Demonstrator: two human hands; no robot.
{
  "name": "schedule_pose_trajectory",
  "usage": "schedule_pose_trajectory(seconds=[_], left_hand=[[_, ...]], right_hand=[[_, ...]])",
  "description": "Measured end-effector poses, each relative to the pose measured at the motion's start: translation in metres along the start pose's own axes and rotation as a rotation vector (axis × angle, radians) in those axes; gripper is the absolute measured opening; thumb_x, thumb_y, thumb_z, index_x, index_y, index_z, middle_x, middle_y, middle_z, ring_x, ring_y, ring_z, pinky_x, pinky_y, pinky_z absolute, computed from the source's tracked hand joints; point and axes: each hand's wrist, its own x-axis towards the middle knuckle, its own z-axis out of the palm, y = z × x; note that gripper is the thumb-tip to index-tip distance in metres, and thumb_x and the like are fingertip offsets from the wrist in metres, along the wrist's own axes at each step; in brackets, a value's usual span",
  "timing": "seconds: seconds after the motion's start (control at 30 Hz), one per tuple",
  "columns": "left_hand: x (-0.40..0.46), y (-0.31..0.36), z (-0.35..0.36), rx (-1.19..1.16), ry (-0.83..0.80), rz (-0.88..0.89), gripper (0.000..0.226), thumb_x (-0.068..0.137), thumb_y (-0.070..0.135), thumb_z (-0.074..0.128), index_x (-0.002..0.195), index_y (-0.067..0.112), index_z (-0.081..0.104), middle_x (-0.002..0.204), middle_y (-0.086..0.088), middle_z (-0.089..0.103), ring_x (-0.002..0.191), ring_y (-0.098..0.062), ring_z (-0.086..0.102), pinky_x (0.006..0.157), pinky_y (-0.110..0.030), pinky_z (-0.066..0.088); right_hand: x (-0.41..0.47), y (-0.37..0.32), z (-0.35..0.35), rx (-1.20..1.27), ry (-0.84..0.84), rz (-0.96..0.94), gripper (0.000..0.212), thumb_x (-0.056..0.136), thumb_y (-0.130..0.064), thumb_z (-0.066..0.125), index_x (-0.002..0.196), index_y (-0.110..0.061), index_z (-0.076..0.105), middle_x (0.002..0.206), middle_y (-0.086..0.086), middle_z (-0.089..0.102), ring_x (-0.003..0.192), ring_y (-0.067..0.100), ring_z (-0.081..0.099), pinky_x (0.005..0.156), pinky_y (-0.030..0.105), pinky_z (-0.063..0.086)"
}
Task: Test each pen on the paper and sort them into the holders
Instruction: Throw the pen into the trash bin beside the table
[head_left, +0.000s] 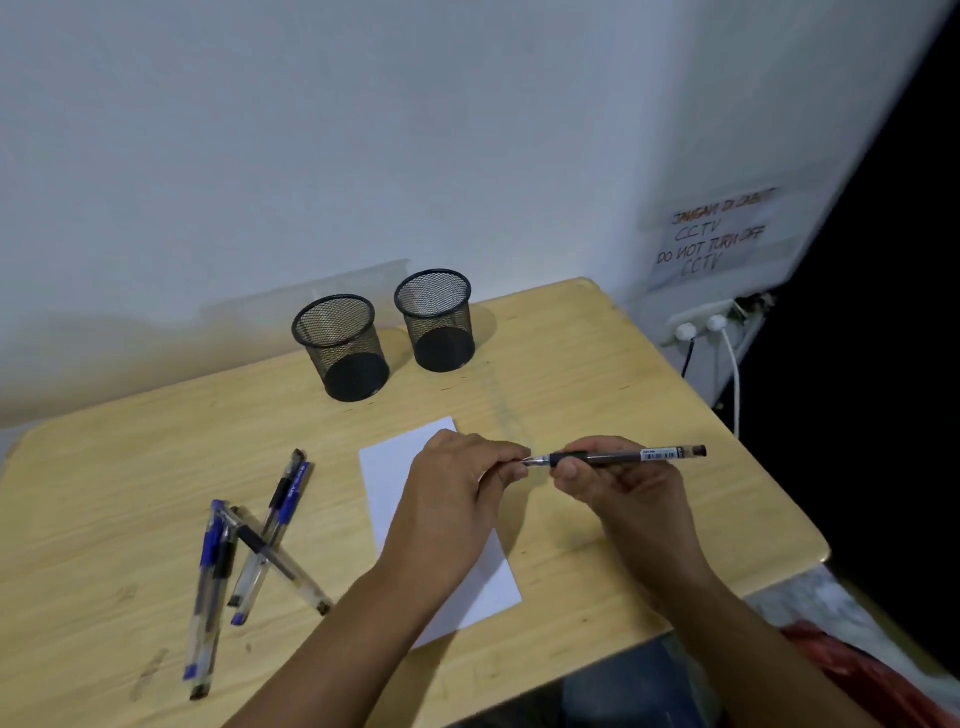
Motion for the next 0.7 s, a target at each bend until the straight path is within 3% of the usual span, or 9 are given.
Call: schedule_pose_trajectory(seconds=[0.2, 0.33, 0.5, 0.6, 0.7], left_hand=[[0.029, 0.034, 0.039, -0.026, -0.146, 0.102, 0.017, 0.093, 0.028, 0.065, 0.109, 0.029, 0.071, 0.093, 0.015, 0.072, 0.087, -0.004, 0.051, 0.081, -0.013, 0.035], [0.038, 0.062, 0.072, -0.026, -0.263, 0.183, 0.04, 0.096, 0.044, 0.054, 0.134, 0.03, 0.056, 0.108, 0.015, 0.067, 0.104, -0.008, 0.051, 0.087, -0.017, 0.034], [0.042, 0.099, 0.119, 0.048, -0.429, 0.418, 0.055, 0.095, 0.051, 0.045, 0.137, 0.015, 0.053, 0.131, -0.001, 0.06, 0.123, -0.017, 0.047, 0.104, -0.022, 0.03], [0.038, 0.122, 0.147, 0.104, -0.556, 0.563, 0.06, 0.098, 0.048, 0.049, 0.145, 0.012, 0.042, 0.15, -0.005, 0.043, 0.141, -0.019, 0.031, 0.115, -0.026, 0.019], [0.032, 0.133, 0.173, 0.174, -0.661, 0.599, 0.064, 0.101, 0.049, 0.036, 0.153, 0.014, 0.022, 0.162, 0.0, 0.017, 0.15, -0.017, 0.005, 0.12, -0.029, 0.006]], right_hand=[[0.001, -0.005, -0.047, 0.344, 0.183, 0.13, 0.026, 0.078, -0.022, 0.066, 0.1, -0.01, 0.072, 0.098, 0.01, 0.076, 0.093, 0.021, 0.072, 0.079, 0.027, 0.057], [-0.007, -0.015, -0.093, 0.493, 0.346, 0.145, 0.018, 0.091, -0.014, 0.056, 0.103, -0.008, 0.068, 0.096, 0.01, 0.075, 0.089, 0.019, 0.072, 0.077, 0.027, 0.059], [-0.038, -0.016, -0.16, 0.507, 0.569, 0.085, 0.017, 0.093, -0.012, 0.055, 0.104, -0.008, 0.068, 0.1, 0.012, 0.074, 0.091, 0.022, 0.072, 0.084, 0.032, 0.059], [-0.062, -0.001, -0.196, 0.494, 0.731, 0.11, 0.018, 0.097, -0.008, 0.053, 0.108, -0.006, 0.067, 0.1, 0.012, 0.074, 0.091, 0.022, 0.073, 0.082, 0.029, 0.06], [-0.088, 0.024, -0.221, 0.429, 0.827, 0.171, 0.019, 0.097, -0.009, 0.055, 0.112, -0.002, 0.065, 0.102, 0.014, 0.073, 0.093, 0.022, 0.073, 0.086, 0.031, 0.059]])
